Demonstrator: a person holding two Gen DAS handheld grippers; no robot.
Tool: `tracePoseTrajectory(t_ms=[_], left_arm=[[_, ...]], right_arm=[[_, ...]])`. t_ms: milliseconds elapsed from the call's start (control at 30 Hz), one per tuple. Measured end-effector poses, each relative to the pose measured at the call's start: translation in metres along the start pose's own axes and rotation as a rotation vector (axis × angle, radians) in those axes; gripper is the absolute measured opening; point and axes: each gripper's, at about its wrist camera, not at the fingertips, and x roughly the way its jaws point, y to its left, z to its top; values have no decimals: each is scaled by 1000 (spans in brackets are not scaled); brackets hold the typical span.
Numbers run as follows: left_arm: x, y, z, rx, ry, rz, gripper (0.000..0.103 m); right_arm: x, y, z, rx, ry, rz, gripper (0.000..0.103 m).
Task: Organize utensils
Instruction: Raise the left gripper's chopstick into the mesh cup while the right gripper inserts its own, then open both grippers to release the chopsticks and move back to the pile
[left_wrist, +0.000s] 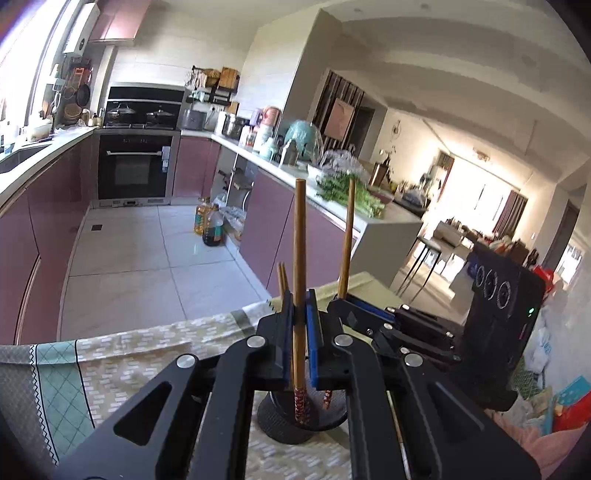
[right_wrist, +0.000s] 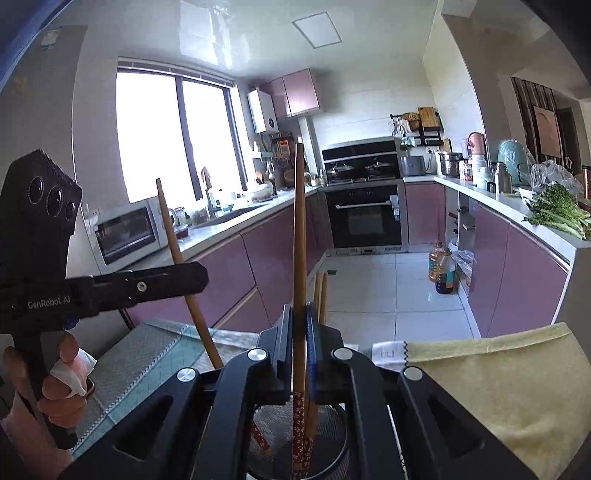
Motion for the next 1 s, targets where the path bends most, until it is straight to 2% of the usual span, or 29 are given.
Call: tracePoseTrajectory(t_ms=[133,333,467,567,633,700,833,900,1000], left_arm=[[23,-4,-17,51,95,18,7],[50,2,-41,65,209,33,9],[60,12,-49,44,216,43,18],[47,13,-55,43,166,69,22],[30,15,-58,43,115,98,36],[11,14,-65,43,60,131,49],[-31,22,-87,18,-13,212,73],[-45,31,-101,-20,-16,247,80],[-54,47,-125,-77,32,305,82]], right_arm=[[8,-5,-12,15,67,-4,6],[22,-12,-29,24,183,-22,7],[21,-17,-35,49,189,-39,16],[11,-17,-37,55,171,-39,20],[1,-12,-37,40,152,-30,23],[-10,-4,-38,17,133,-3,30],[-31,24,-48,-57,123,82,37],[-33,39,-56,-90,147,131,40],[-25,61,-73,-126,215,190,41]])
